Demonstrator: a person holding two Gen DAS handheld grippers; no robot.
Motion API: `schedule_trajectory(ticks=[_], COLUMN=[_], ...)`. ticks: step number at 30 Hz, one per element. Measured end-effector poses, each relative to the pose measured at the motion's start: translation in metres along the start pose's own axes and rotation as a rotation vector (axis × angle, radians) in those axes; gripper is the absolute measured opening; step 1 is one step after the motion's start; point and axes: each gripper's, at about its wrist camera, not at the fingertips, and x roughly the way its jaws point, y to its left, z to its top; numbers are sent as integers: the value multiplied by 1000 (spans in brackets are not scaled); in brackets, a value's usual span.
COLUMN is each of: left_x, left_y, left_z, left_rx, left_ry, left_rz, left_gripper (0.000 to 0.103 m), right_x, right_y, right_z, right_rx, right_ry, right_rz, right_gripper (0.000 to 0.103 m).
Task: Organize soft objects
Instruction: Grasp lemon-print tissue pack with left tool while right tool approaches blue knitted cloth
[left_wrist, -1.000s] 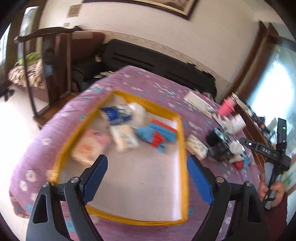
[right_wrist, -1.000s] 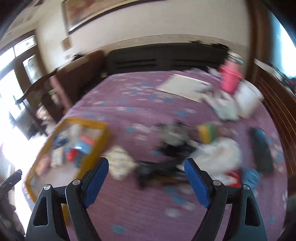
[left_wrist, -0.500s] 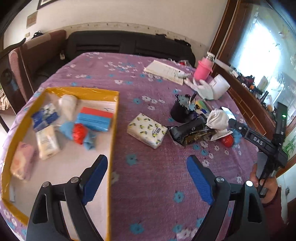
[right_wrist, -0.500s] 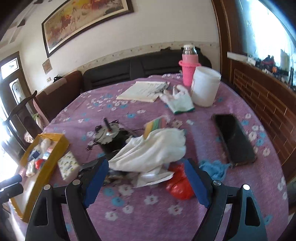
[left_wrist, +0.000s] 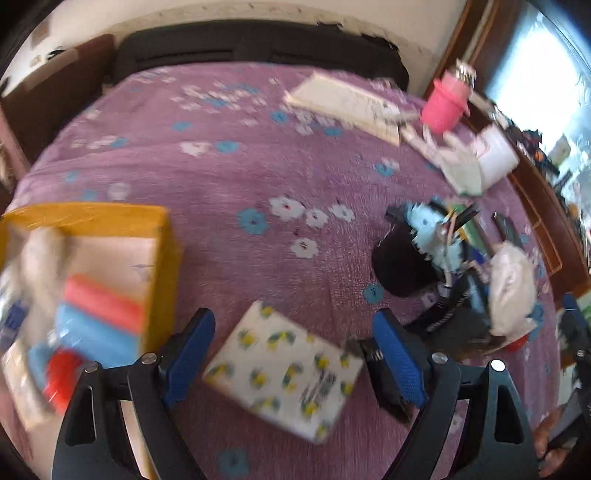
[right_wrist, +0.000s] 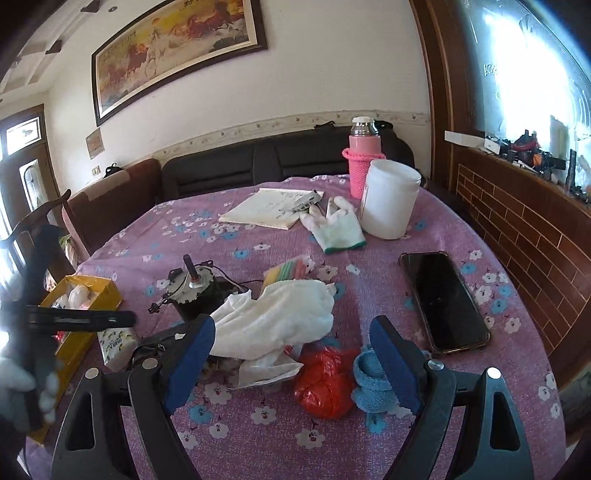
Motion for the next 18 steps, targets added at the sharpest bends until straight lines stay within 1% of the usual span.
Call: schedule_trajectory(ticks=[1,2,5,6,7,8,10,12,13,15,16,18], left_x=[4,9,8,5,1,-4,-13,-23,-31,-45,-53,-71], left_y=[-7,-11,-14,-13,-12,-9,-3,-3,-3,-2,0,6], left_z=[1,0,-7,-10,-13,-18,-30,-47,-56,-67,-71,-78], left_rx=[45,83,116,124,129,123,105,118,128,131,129,112], left_ry=[2,20,31,36,43,64,102,140,156,144,126,86], left_rz=[36,64,98,110,107,77,24,-23,-62,-115,-125,-121], left_gripper=[87,86,66,55,49,42,38,38,38,39,42,66], right_x=[1,2,5,5,5,6,7,8,8,7,7,8], right_y=[-1,-2,-2,-2,-1,-1,-2,-3,-3,-4,-5,-7], right_z=[0,-1,-2,-2,-2,-2,-4,-5,-5,-6,-6,-6], right_rx=[6,11,15,15,14,14,17,24,28,30,31,37], right_ry=[2,6,18,18,17,17,21,24,23,21,21,22], right_rz=[-1,-2,-11,-12,-16,-21,-31,-38,-41,-49,-52,-56], right_gripper=[89,89,89,89,89,89,89,89,89,89,89,89])
